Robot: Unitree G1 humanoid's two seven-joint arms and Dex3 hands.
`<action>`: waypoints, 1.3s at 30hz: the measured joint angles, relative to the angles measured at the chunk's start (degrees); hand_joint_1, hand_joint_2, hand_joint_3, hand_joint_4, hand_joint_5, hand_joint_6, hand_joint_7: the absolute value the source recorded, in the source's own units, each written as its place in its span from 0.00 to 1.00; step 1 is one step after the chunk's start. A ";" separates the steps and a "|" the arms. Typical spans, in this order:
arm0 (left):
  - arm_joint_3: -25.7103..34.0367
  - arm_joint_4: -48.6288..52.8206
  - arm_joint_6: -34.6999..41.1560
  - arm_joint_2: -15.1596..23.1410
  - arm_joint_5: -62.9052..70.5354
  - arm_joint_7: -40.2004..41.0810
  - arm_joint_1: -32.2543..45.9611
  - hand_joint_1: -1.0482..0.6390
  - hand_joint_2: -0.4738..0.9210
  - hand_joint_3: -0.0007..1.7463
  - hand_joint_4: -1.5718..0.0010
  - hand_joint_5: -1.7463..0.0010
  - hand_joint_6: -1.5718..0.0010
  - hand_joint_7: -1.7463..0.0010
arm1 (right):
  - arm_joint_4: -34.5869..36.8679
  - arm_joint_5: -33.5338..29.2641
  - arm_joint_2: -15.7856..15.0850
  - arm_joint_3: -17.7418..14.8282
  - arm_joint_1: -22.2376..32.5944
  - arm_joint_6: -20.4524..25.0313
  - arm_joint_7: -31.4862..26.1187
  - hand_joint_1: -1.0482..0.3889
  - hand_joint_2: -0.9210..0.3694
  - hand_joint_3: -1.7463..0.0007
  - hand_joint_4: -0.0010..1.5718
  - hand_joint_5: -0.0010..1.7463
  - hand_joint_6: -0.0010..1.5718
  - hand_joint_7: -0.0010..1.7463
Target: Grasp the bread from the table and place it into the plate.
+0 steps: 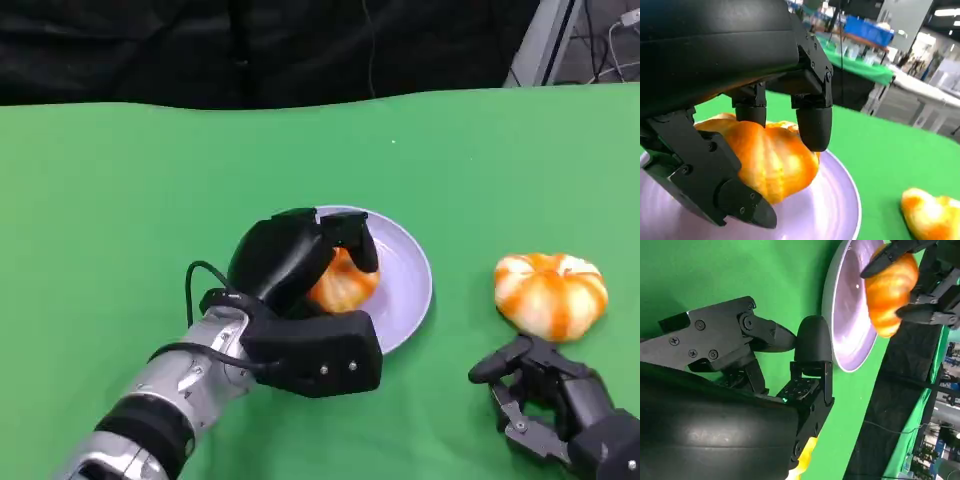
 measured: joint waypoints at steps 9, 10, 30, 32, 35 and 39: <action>-0.22 2.51 -0.15 0.05 -1.64 -3.72 -0.89 0.40 1.00 0.10 0.52 0.91 0.57 1.00 | -0.12 -0.32 0.01 0.05 0.03 0.03 -0.27 0.61 0.06 0.64 0.45 1.00 0.47 0.72; -0.46 2.52 -0.11 0.10 -1.51 -3.77 -0.89 0.36 1.00 0.13 0.55 0.95 0.61 1.00 | -0.12 -0.32 0.01 0.05 0.03 0.03 -0.28 0.61 0.06 0.64 0.45 1.00 0.47 0.72; 4.89 -9.78 3.43 4.28 -13.60 -24.39 2.36 0.05 1.00 0.45 0.83 0.99 0.87 1.00 | -0.02 0.13 0.10 0.00 -0.06 0.02 0.30 0.62 0.05 0.64 0.46 1.00 0.47 0.72; 6.67 -11.78 3.15 4.81 -16.79 -27.63 3.54 0.05 1.00 0.45 0.83 0.99 0.87 1.00 | 0.02 0.05 0.09 0.00 -0.09 -0.01 0.23 0.62 0.05 0.65 0.45 1.00 0.47 0.72; 10.27 -15.29 2.90 4.94 -23.88 -33.20 5.77 0.07 1.00 0.45 0.82 0.99 0.86 0.99 | 0.05 -0.07 0.10 0.04 -0.15 0.00 0.13 0.61 0.05 0.65 0.45 1.00 0.47 0.72; 14.96 -19.95 2.32 4.64 -33.62 -39.69 9.82 0.09 1.00 0.43 0.82 0.99 0.85 0.99 | 0.09 -0.03 0.11 0.02 -0.20 0.00 0.22 0.61 0.06 0.65 0.45 1.00 0.47 0.72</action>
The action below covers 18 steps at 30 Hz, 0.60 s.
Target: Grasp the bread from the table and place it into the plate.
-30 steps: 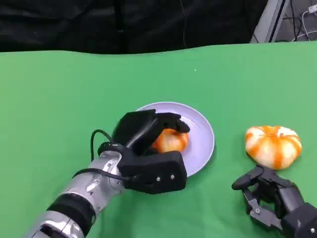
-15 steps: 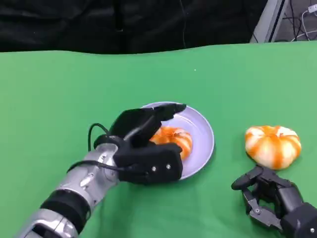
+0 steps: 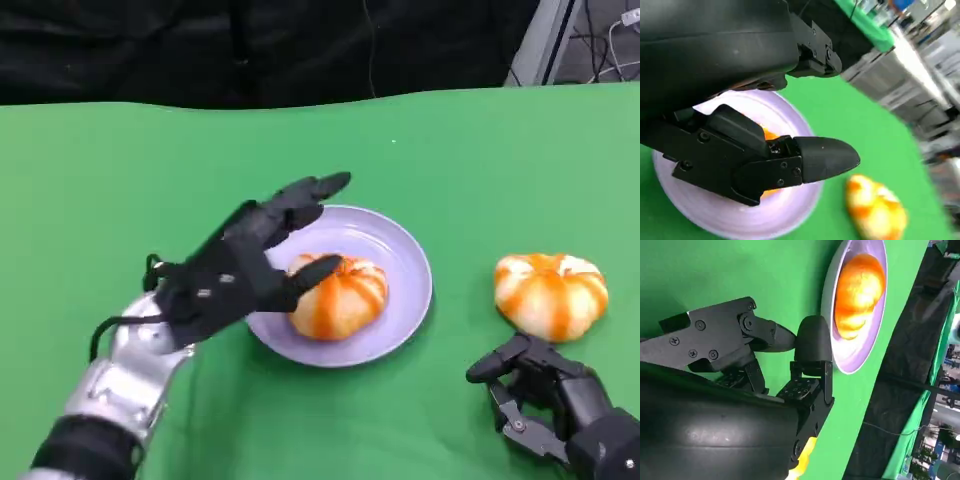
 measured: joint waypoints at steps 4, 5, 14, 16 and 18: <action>5.07 -1.63 -4.00 -0.37 -9.81 -7.10 4.07 0.08 1.00 0.39 0.81 0.99 0.83 0.99 | 0.21 0.16 0.03 -0.05 -0.10 0.00 0.18 0.62 0.05 0.65 0.45 1.00 0.47 0.72; 6.21 -1.48 -5.80 -0.41 -11.92 -8.80 4.97 0.07 1.00 0.39 0.80 0.99 0.83 0.99 | 0.26 0.24 0.03 -0.09 -0.12 0.00 0.23 0.62 0.05 0.65 0.45 1.00 0.47 0.72; 15.21 0.60 -11.53 -1.29 -26.21 -22.07 11.77 0.08 1.00 0.35 0.76 0.98 0.80 0.99 | 0.45 0.11 0.00 -0.34 -0.24 0.01 0.13 0.62 0.06 0.65 0.44 1.00 0.47 0.72; 16.98 0.60 -11.90 -1.50 -28.08 -24.00 12.92 0.09 1.00 0.33 0.75 0.98 0.79 0.98 | 0.52 0.40 0.00 -0.49 -0.23 0.01 0.42 0.62 0.06 0.65 0.44 1.00 0.47 0.72; 18.87 0.76 -12.52 -1.78 -29.79 -25.64 13.75 0.09 1.00 0.32 0.74 0.98 0.78 0.98 | 0.55 0.79 0.00 -0.60 -0.22 0.01 0.79 0.62 0.06 0.65 0.44 1.00 0.47 0.72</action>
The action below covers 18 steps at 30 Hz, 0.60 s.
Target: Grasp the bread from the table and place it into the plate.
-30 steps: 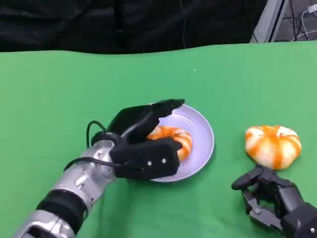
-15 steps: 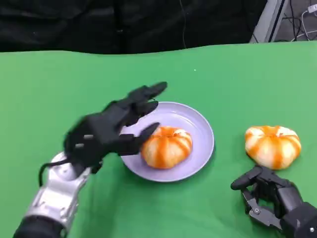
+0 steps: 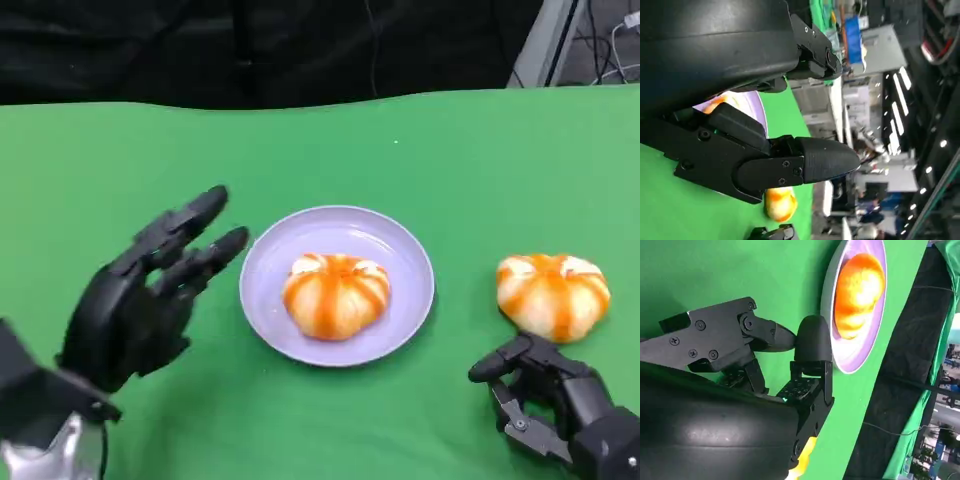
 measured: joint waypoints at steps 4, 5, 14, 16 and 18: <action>3.42 0.48 -0.66 -0.46 -3.66 -3.51 1.77 0.11 1.00 0.28 0.72 0.99 0.77 0.99 | 0.10 0.56 0.00 -0.14 0.02 0.00 0.51 0.61 0.06 0.64 0.44 1.00 0.47 0.72; 4.24 0.64 -0.64 -0.57 -4.74 -4.49 2.17 0.11 1.00 0.28 0.72 0.99 0.76 0.99 | 0.15 0.57 0.00 -0.13 -0.01 -0.01 0.51 0.61 0.06 0.64 0.44 1.00 0.47 0.72; 10.12 4.34 0.03 -0.80 -8.23 -9.05 6.13 0.13 1.00 0.28 0.70 0.99 0.76 0.99 | 0.54 0.77 0.07 -0.12 -0.13 -0.05 0.53 0.62 0.06 0.64 0.45 1.00 0.47 0.72; 10.62 4.51 0.02 -0.94 -8.22 -9.62 7.22 0.14 1.00 0.28 0.70 0.99 0.76 0.99 | 0.54 0.94 0.06 -0.14 -0.12 -0.05 0.60 0.63 0.06 0.64 0.45 1.00 0.47 0.72; 11.02 4.55 0.01 -1.15 -8.19 -9.91 7.60 0.14 1.00 0.28 0.70 0.99 0.76 1.00 | 0.54 1.01 0.05 -0.15 -0.12 -0.03 0.72 0.63 0.06 0.64 0.45 1.00 0.47 0.72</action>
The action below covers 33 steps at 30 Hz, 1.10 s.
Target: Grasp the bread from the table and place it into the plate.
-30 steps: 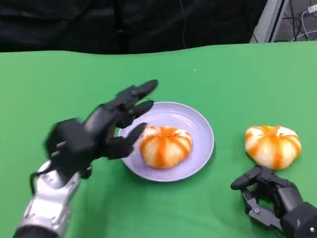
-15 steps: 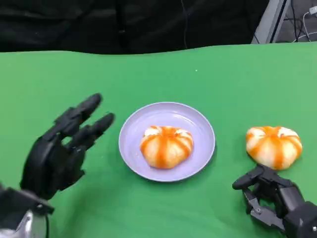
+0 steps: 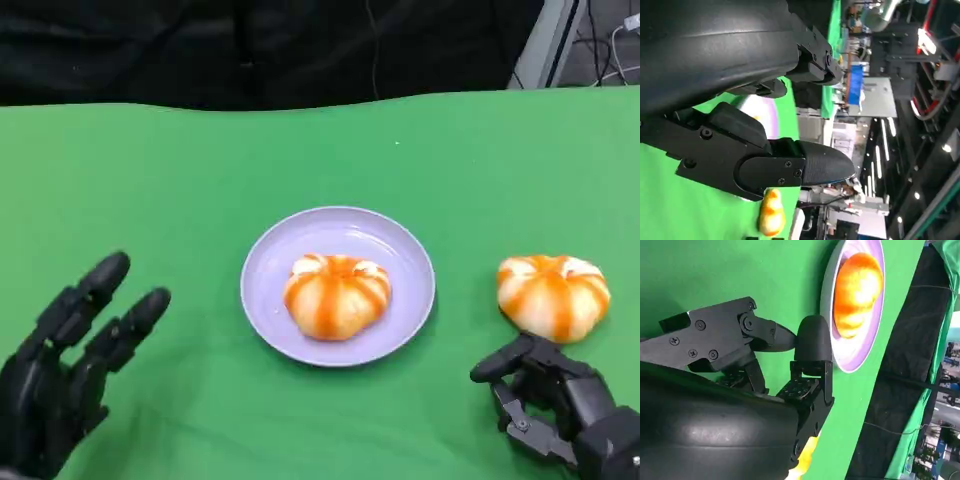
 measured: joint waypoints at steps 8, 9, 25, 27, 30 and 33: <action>0.89 -1.04 1.17 -1.22 0.00 -0.04 2.67 0.26 1.00 0.27 0.65 0.98 0.75 0.99 | 0.04 0.22 -0.09 -0.27 0.04 0.00 0.94 0.62 0.06 0.63 0.44 1.00 0.48 0.72; 1.28 -0.71 1.44 -1.22 0.00 -0.03 2.62 0.33 1.00 0.26 0.65 0.98 0.74 0.99 | 0.04 0.22 -0.09 -0.28 0.05 0.02 0.97 0.62 0.06 0.63 0.44 1.00 0.47 0.72; 3.77 8.72 -6.76 -1.05 9.92 15.84 -2.44 0.69 0.88 0.53 0.43 0.98 0.40 0.98 | 0.10 0.32 -0.23 -0.33 0.14 -0.04 1.35 0.62 0.06 0.63 0.44 1.00 0.47 0.71; 3.73 9.44 -8.54 -1.05 11.32 17.97 -2.60 0.69 0.87 0.55 0.39 0.97 0.37 0.98 | 0.09 0.18 -0.33 -0.32 0.14 -0.06 1.31 0.62 0.06 0.63 0.44 1.00 0.47 0.71; 3.59 10.17 -10.41 -1.06 12.20 19.49 -2.89 0.68 0.87 0.55 0.35 0.97 0.35 0.97 | 0.09 0.00 -0.38 -0.28 0.14 -0.13 1.23 0.61 0.06 0.63 0.44 1.00 0.47 0.71; 3.47 10.54 -11.11 -1.07 12.42 20.38 -3.11 0.68 0.84 0.54 0.22 0.91 0.26 0.95 | 0.09 0.05 -0.38 -0.29 0.14 -0.13 1.29 0.62 0.07 0.63 0.44 1.00 0.47 0.71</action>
